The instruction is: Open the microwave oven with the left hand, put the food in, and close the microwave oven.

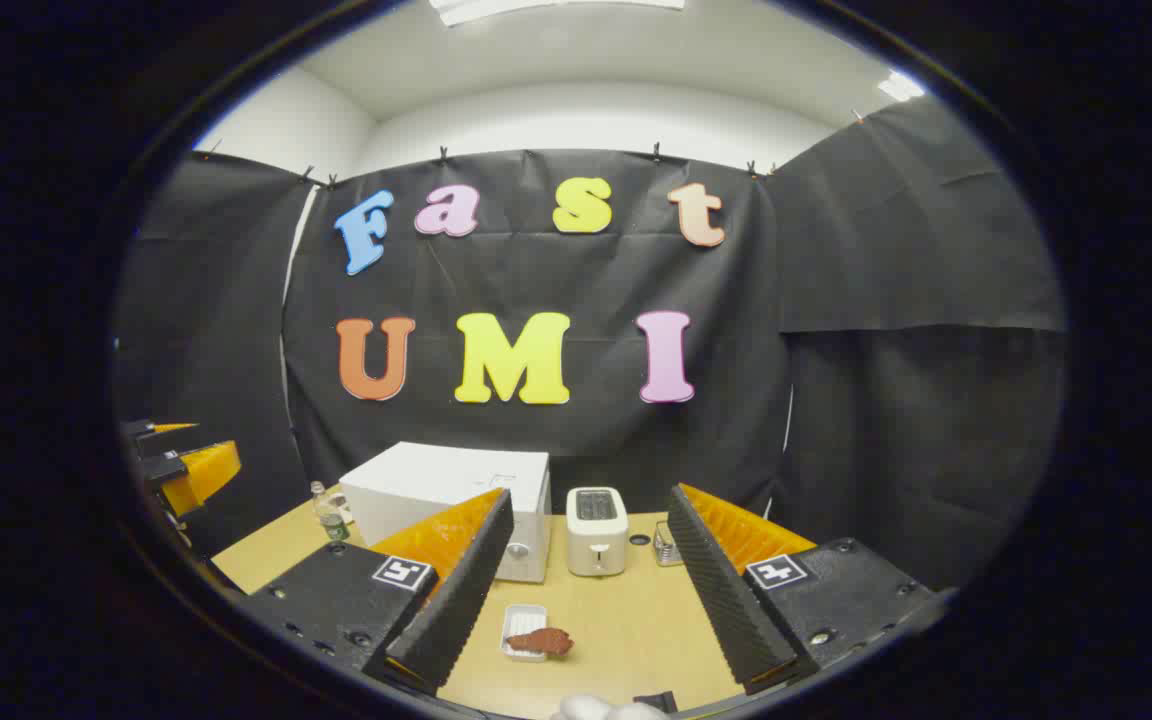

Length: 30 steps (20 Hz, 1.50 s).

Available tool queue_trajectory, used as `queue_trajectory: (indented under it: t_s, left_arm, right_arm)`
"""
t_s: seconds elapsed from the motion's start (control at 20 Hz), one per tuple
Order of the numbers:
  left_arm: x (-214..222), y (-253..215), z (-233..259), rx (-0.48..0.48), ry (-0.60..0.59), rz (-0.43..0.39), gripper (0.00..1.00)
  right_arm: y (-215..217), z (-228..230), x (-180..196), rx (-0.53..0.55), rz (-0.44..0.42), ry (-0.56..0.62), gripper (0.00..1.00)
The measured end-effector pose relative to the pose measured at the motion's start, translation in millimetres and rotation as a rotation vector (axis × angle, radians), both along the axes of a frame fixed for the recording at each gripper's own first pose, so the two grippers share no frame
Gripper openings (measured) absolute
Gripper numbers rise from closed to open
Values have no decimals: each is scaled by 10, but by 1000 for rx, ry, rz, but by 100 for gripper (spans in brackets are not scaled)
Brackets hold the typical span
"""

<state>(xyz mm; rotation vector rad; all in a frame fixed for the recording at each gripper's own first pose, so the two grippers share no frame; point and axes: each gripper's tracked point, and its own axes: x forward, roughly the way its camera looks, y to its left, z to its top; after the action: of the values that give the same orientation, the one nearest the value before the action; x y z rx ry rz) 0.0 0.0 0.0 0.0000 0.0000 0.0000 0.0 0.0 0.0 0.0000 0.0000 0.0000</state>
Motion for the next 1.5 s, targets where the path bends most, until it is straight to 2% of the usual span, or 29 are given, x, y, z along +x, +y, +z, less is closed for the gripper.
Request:
queue_trajectory:
  t_s: [0.05,0.15,0.2,0.3,0.35,0.4,0.7,0.75,0.8,0.85,0.9,0.95,1.0,1.15,1.2,1.25,1.5]
  left_arm:
    - [9,40,17,-3,-7,13,94]
    - [31,141,42,-10,-12,47,94]
    - [40,149,37,-19,-9,51,94]
    - [70,169,68,-24,-11,57,94]
    - [82,188,68,-22,-14,59,94]
    - [99,211,72,-20,-17,65,94]
    - [267,145,-28,-18,3,45,94]
    - [300,102,-40,-23,-4,36,94]
    - [349,50,-65,-32,-5,24,94]
    - [408,-1,-125,-38,0,16,94]
    - [466,-56,-207,-39,10,11,94]
    - [533,-117,-266,-41,15,6,94]
    - [613,-198,-336,-46,11,0,94]
    - [889,-493,-635,-61,23,-33,94]
    - [997,-609,-738,-73,23,-45,94]
    - [1102,-730,-862,-79,39,-55,94]
    - [1675,-1326,-1568,-98,105,-102,92]
  right_arm:
    - [29,1,12,-5,12,0,91]
    - [89,-3,97,-20,35,8,91]
    - [117,6,123,-22,45,8,99]
    - [154,30,171,-18,56,7,99]
    - [173,12,198,-17,62,12,91]
    - [198,16,219,-18,71,13,99]
    - [137,10,283,-29,54,17,99]
    - [102,5,293,-28,45,19,91]
    - [73,13,302,-21,46,17,91]
    - [60,28,311,-15,43,14,99]
    - [11,43,320,-14,34,14,99]
    - [-37,60,336,-15,28,11,91]
    - [-92,94,348,-14,21,9,99]
    - [-255,168,389,-8,10,6,99]
    - [-327,198,405,-11,3,7,91]
    - [-390,211,411,-13,-3,7,99]
    - [-730,206,475,-39,-46,32,99]
